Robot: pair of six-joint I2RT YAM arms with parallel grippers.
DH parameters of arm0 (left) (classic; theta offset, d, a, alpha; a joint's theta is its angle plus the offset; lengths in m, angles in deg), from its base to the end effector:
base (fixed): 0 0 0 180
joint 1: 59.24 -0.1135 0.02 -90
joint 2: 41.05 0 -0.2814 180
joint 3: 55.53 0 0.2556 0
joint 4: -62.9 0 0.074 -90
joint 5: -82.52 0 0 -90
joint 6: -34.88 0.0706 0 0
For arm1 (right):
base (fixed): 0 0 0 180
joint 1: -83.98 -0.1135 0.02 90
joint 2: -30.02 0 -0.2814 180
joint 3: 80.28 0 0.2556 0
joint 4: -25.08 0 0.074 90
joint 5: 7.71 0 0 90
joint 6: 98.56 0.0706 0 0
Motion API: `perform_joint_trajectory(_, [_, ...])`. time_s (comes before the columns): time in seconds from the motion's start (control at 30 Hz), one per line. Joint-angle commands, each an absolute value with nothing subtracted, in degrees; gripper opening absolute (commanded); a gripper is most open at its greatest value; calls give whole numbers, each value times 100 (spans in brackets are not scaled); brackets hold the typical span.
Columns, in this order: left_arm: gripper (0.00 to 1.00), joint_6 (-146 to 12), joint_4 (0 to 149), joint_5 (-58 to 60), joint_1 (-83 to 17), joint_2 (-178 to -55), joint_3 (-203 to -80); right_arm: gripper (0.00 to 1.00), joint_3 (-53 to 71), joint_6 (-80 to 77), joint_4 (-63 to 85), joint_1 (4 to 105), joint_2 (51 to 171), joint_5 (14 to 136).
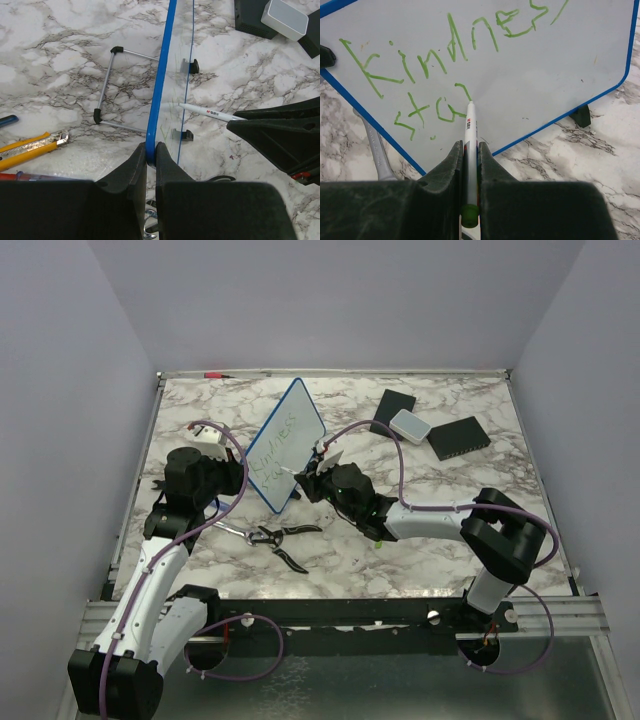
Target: Write a sentence on the whiteboard
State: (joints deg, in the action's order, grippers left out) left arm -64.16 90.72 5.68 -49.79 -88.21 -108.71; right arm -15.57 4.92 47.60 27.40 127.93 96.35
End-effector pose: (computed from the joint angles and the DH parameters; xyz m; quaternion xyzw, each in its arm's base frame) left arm 0.2098 -0.0512 0.2936 0.0672 0.8224 -0.1831 0.5345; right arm 0.2416 0.3349 0.2259 -0.2080 0.7393 0.2864 0.5728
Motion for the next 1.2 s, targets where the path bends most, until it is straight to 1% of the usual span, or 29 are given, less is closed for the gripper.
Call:
perform_joint_trajectory(0.0, [0, -6329, 9098, 614, -4952, -8791, -10823, 1, -1486, 484, 4625, 2711, 12876, 9644])
perform_joint_trajectory(0.6, [0, -6333, 9098, 622, -4958, -8781, -10823, 1, -1128, 156, 4721, 2713, 12742, 9740])
perform_joint_trajectory(1.17, [0, -6331, 9105, 626, -4949, -8772, -10823, 1, -990, 119, 4715, 2781, 12916, 9826])
